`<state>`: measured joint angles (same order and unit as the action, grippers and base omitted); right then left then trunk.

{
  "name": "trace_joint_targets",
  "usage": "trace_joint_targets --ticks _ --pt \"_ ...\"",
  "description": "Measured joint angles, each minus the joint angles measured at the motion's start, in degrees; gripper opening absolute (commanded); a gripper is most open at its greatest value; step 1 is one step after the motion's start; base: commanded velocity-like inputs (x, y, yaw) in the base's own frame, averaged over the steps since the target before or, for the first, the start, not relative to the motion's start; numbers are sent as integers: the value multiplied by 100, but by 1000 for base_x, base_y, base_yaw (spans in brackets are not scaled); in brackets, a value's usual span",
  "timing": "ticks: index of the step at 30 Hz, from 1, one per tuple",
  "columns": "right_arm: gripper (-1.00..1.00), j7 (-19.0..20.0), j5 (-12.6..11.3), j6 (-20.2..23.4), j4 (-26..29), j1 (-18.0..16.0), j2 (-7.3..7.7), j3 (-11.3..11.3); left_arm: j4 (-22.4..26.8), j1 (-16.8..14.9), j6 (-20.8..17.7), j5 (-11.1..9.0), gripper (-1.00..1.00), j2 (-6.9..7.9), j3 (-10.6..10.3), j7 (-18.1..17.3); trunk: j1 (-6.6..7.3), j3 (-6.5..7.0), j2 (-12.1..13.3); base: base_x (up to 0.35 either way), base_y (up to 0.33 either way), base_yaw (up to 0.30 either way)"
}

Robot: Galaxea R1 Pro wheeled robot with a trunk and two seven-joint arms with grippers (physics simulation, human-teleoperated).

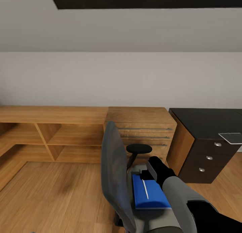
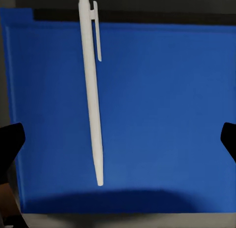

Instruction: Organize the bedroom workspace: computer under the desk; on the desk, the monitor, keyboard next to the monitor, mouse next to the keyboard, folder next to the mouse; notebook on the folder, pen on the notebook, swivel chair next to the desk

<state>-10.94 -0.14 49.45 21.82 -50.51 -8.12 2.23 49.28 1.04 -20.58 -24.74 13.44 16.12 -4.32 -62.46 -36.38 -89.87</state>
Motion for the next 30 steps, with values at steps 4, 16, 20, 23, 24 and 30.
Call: trace_joint_targets --ticks 4,16,20,23,24,30 --pt "100 0 0 -2 0 0 7 0 0 0 -2 5 100 1 -2 0 -45 -36 -82 0 0 0" --pt "100 -1 0 1 0 0 6 0 0 0 -3 10 100 2 -4 -7 -176 -144 -322 0 0 0" --pt "100 0 0 1 -3 0 8 0 0 0 -7 10 100 7 -1 -8 -176 -144 -322 0 0 0" --pt "100 0 0 7 -1 0 8 0 0 0 -9 10 100 9 -2 -9 -176 -144 -322 0 0 0" --pt "100 0 0 9 -1 0 8 0 0 0 -9 10 100 9 -2 -9 -176 -144 -322 0 0 0" --pt "100 0 0 24 -4 0 9 0 0 0 -5 9 100 10 -5 -9 -264 -215 -481 0 0 0"
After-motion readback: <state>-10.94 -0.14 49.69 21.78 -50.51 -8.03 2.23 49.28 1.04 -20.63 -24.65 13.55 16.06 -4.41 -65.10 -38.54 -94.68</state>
